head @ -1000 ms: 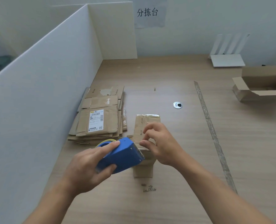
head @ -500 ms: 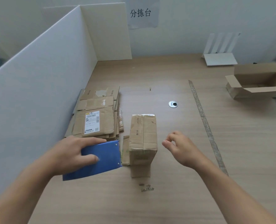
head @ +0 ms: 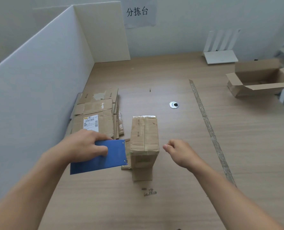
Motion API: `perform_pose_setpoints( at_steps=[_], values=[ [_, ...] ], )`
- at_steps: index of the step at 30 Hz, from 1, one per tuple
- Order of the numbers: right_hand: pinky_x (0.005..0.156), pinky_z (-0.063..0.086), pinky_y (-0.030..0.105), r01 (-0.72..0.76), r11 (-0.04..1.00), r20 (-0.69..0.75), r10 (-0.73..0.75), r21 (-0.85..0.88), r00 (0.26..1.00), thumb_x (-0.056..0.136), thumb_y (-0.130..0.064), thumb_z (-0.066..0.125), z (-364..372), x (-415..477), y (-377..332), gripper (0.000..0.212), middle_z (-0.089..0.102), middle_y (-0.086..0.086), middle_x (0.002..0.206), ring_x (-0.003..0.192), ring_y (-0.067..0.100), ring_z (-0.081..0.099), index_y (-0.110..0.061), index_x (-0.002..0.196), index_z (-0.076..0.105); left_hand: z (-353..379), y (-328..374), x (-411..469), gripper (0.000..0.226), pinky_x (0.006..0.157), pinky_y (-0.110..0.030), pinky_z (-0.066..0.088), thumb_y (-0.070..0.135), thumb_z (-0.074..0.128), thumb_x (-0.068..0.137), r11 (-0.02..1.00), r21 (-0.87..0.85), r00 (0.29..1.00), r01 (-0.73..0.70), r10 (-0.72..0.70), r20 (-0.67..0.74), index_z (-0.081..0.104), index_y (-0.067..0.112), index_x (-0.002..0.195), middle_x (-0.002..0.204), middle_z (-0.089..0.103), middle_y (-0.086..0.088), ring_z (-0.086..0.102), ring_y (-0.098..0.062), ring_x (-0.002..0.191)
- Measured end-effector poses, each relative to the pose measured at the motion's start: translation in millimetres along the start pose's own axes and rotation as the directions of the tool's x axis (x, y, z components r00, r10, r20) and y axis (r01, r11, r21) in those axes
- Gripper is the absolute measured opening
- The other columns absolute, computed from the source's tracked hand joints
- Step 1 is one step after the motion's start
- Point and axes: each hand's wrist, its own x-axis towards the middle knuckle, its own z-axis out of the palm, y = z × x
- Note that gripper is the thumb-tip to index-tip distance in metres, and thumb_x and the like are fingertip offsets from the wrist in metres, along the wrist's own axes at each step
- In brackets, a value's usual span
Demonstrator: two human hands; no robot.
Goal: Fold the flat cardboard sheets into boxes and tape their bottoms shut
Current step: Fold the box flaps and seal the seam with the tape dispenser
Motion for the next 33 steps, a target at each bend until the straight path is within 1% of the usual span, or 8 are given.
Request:
perform_pose_setpoints(
  at_steps=[4, 11, 15, 18, 22, 26, 30, 33],
  values=[
    [0.057, 0.035, 0.024, -0.050, 0.993, 0.057, 0.044, 0.111, 0.997, 0.100, -0.036, 0.052, 11, 4, -1, 0.028, 0.053, -0.006, 0.073, 0.069, 0.010, 0.048, -0.020, 0.077, 0.055, -2, 6, 9, 0.053, 0.086, -0.036, 0.054, 0.056, 0.051, 0.059, 0.997, 0.054, 0.997, 0.058, -0.060, 0.037, 0.060, 0.062, 0.110, 0.105, 0.062, 0.016, 0.055, -0.010, 0.100],
    [0.068, 0.040, 0.029, -0.099, 0.955, 0.115, 0.069, 0.281, 0.991, 0.100, -0.039, 0.049, 26, 3, -6, 0.028, 0.061, -0.001, 0.088, 0.078, 0.013, 0.052, -0.015, 0.088, 0.057, -2, 6, 12, 0.042, 0.083, -0.035, 0.054, 0.055, 0.053, 0.058, 0.994, 0.031, 0.990, 0.109, -0.111, 0.083, 0.060, 0.061, 0.099, 0.102, 0.060, 0.018, 0.054, -0.006, 0.097],
    [0.072, 0.042, 0.032, -0.083, 0.942, 0.064, 0.065, 0.326, 0.996, 0.102, -0.039, 0.044, 44, -2, -11, 0.024, 0.064, 0.000, 0.094, 0.087, 0.017, 0.055, -0.019, 0.095, 0.056, -1, 5, 11, 0.041, 0.082, -0.034, 0.054, 0.054, 0.053, 0.058, 0.994, -0.004, 0.989, 0.112, -0.111, 0.096, 0.061, 0.061, 0.098, 0.103, 0.062, 0.018, 0.055, -0.006, 0.096],
    [0.077, 0.039, 0.030, -0.045, 0.965, -0.022, 0.053, 0.257, 0.998, 0.102, -0.040, 0.046, 49, -2, -10, 0.025, 0.061, -0.001, 0.104, 0.098, 0.018, 0.055, -0.017, 0.106, 0.056, -1, 4, 11, 0.047, 0.081, -0.032, 0.053, 0.054, 0.054, 0.057, 0.993, -0.018, 0.988, 0.114, -0.112, 0.103, 0.062, 0.059, 0.104, 0.106, 0.063, 0.015, 0.055, -0.007, 0.098],
    [0.069, 0.034, 0.028, 0.033, 0.979, -0.179, 0.004, 0.204, 0.984, 0.100, -0.034, 0.051, 47, -6, -5, 0.032, 0.053, 0.003, 0.090, 0.084, 0.017, 0.052, -0.014, 0.077, 0.057, 0, 9, 12, 0.051, 0.081, -0.031, 0.053, 0.050, 0.054, 0.059, 0.994, -0.052, 0.988, 0.097, -0.090, 0.122, 0.065, 0.054, 0.108, 0.103, 0.064, 0.017, 0.057, -0.007, 0.096],
    [0.079, 0.042, 0.024, 0.092, 0.920, -0.097, -0.059, 0.381, 0.994, 0.099, -0.038, 0.053, 41, -17, -1, 0.041, 0.056, 0.005, 0.096, 0.090, 0.011, 0.057, -0.005, 0.081, 0.070, 2, 14, 12, 0.051, 0.085, -0.035, 0.054, 0.051, 0.054, 0.059, 0.995, -0.046, 0.990, 0.090, -0.084, 0.115, 0.064, 0.055, 0.109, 0.106, 0.065, 0.015, 0.057, -0.010, 0.099],
    [0.079, 0.034, 0.003, 0.109, 0.940, -0.128, -0.070, 0.323, 0.989, 0.089, -0.036, 0.071, 38, -20, -4, 0.021, 0.057, -0.007, 0.102, 0.098, 0.003, 0.054, -0.019, 0.077, 0.067, 2, 16, 12, 0.052, 0.087, -0.035, 0.054, 0.051, 0.053, 0.059, 0.996, -0.022, 0.990, 0.087, -0.084, 0.113, 0.063, 0.055, 0.111, 0.108, 0.065, 0.014, 0.057, -0.011, 0.101],
    [0.086, 0.037, 0.015, 0.119, 0.956, -0.171, -0.075, 0.267, 0.982, 0.088, -0.031, 0.072, 40, -15, -5, 0.018, 0.058, -0.005, 0.105, 0.100, 0.008, 0.054, -0.019, 0.077, 0.065, 1, 17, 12, 0.054, 0.087, -0.036, 0.054, 0.051, 0.054, 0.060, 0.996, -0.011, 0.989, 0.093, -0.091, 0.118, 0.063, 0.055, 0.113, 0.109, 0.064, 0.014, 0.057, -0.010, 0.100]
  ],
)
